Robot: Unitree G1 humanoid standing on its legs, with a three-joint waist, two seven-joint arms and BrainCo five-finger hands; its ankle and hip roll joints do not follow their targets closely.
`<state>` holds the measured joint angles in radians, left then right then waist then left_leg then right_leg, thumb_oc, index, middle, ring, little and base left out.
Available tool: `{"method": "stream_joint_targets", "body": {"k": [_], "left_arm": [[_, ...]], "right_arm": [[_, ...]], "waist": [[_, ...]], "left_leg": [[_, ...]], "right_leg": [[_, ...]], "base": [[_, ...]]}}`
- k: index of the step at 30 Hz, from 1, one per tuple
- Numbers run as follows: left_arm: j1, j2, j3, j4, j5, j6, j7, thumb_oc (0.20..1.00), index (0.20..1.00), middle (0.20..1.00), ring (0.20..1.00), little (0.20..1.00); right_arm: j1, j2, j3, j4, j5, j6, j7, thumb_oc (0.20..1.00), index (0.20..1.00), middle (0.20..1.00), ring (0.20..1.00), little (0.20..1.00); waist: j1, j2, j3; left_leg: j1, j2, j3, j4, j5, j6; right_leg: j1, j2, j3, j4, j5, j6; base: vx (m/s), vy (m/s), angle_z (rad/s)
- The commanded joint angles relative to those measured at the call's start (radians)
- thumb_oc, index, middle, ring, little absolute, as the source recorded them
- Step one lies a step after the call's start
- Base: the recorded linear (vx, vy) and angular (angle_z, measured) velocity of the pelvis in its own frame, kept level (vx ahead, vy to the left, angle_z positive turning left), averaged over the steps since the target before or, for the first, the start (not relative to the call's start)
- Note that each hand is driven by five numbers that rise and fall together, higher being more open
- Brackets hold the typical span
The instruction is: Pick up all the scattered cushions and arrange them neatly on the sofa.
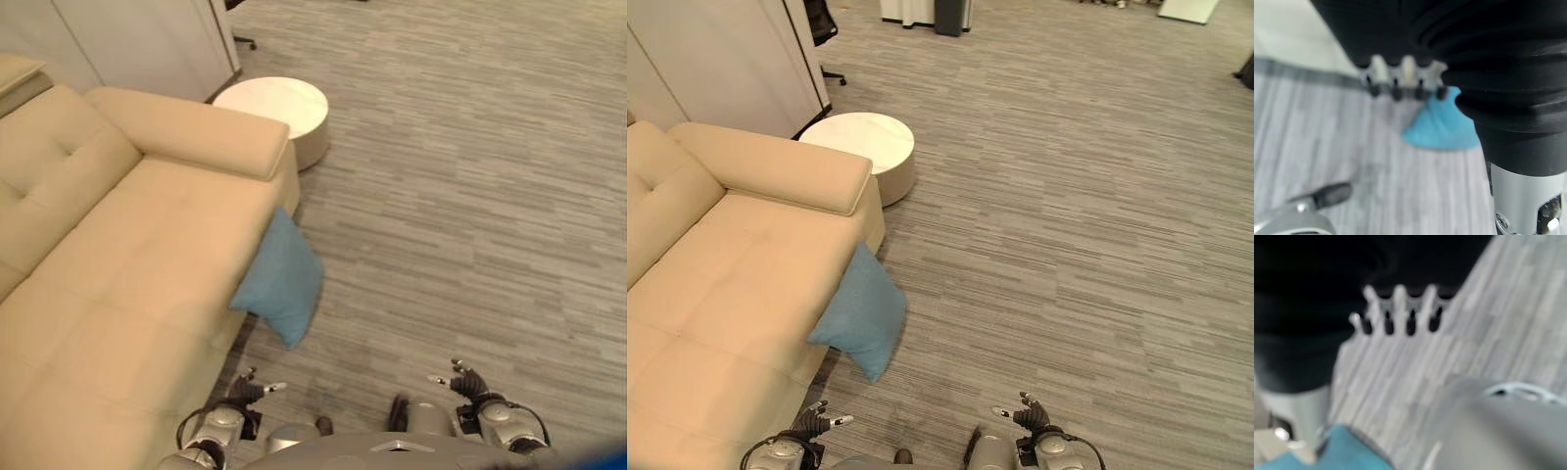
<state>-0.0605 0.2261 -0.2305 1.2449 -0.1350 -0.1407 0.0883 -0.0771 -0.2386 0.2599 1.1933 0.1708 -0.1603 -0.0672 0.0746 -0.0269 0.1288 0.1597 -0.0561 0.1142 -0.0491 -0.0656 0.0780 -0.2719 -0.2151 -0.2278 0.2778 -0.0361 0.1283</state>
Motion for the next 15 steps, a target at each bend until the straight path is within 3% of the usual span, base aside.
{"method": "stream_joint_targets", "body": {"k": [1,3,6,9,11,13,15], "left_arm": [[-0.03,-0.023,-0.001,0.015,0.002,-0.031,0.004,1.0,1.0,1.0,1.0,1.0],[-0.02,-0.024,0.007,0.026,0.002,-0.033,0.001,1.0,1.0,1.0,1.0,1.0],[-0.018,-0.032,0.004,0.032,-0.009,-0.032,0.004,1.0,1.0,1.0,1.0,1.0],[-0.034,-0.035,-0.011,0.033,-0.012,-0.023,-0.008,1.0,1.0,1.0,1.0,1.0],[-0.033,-0.033,-0.01,0.031,-0.022,-0.021,-0.008,1.0,1.0,1.0,1.0,1.0],[-0.034,-0.032,-0.013,0.03,-0.022,-0.018,-0.012,1.0,1.0,1.0,1.0,1.0],[-0.036,-0.037,-0.029,0.033,0.002,-0.011,-0.017,1.0,1.0,1.0,1.0,1.0]], "right_arm": [[-0.001,-0.039,-0.022,-0.006,0.011,-0.011,0.0,1.0,1.0,1.0,1.0,1.0],[0.003,-0.033,-0.02,0.0,-0.002,-0.005,0.004,1.0,1.0,1.0,1.0,1.0],[0.012,-0.031,-0.007,0.013,-0.016,-0.005,0.004,1.0,1.0,1.0,1.0,1.0],[0.017,-0.036,-0.012,0.026,0.014,-0.007,0.004,1.0,1.0,1.0,1.0,1.0],[0.021,-0.034,-0.011,0.029,0.025,-0.007,0.007,1.0,1.0,1.0,1.0,1.0],[0.025,-0.034,-0.014,0.032,0.03,-0.006,0.008,1.0,1.0,1.0,1.0,1.0],[0.034,-0.035,-0.031,0.031,0.047,-0.007,0.005,1.0,1.0,1.0,1.0,1.0]], "waist": [[-0.026,-0.014,0.006],[-0.027,-0.021,0.0],[-0.025,-0.032,-0.022],[-0.033,-0.044,-0.032],[-0.032,-0.047,-0.029],[-0.033,-0.048,-0.027],[-0.043,-0.048,-0.024]], "left_leg": [[-0.08,0.01,-0.087,0.109,-0.014,-0.098],[-0.065,0.01,-0.103,0.121,-0.038,-0.11],[-0.071,0.034,-0.112,0.161,-0.029,-0.14],[-0.135,0.104,-0.041,0.304,0.003,-0.174],[-0.161,0.125,-0.018,0.354,0.021,-0.179],[-0.174,0.137,0.006,0.351,0.028,-0.178],[-0.218,0.143,0.097,0.265,0.028,-0.158]], "right_leg": [[0.099,0.055,0.136,-0.206,0.17,0.048],[0.111,0.047,0.109,-0.211,0.172,0.052],[0.164,0.066,0.092,-0.216,0.157,0.036],[0.227,0.084,0.025,-0.228,0.106,-0.001],[0.251,0.094,-0.001,-0.225,0.083,-0.021],[0.267,0.097,-0.021,-0.231,0.071,-0.025],[0.292,0.099,-0.072,-0.249,0.048,-0.027]], "base": [[0.16,-0.098,0.62],[0.23,-0.223,0.93],[0.18,-0.243,0.61],[0.13,-0.307,0.68],[0.1,-0.229,0.94],[0.04,-0.105,0.67],[0.03,-0.076,0.56]]}}
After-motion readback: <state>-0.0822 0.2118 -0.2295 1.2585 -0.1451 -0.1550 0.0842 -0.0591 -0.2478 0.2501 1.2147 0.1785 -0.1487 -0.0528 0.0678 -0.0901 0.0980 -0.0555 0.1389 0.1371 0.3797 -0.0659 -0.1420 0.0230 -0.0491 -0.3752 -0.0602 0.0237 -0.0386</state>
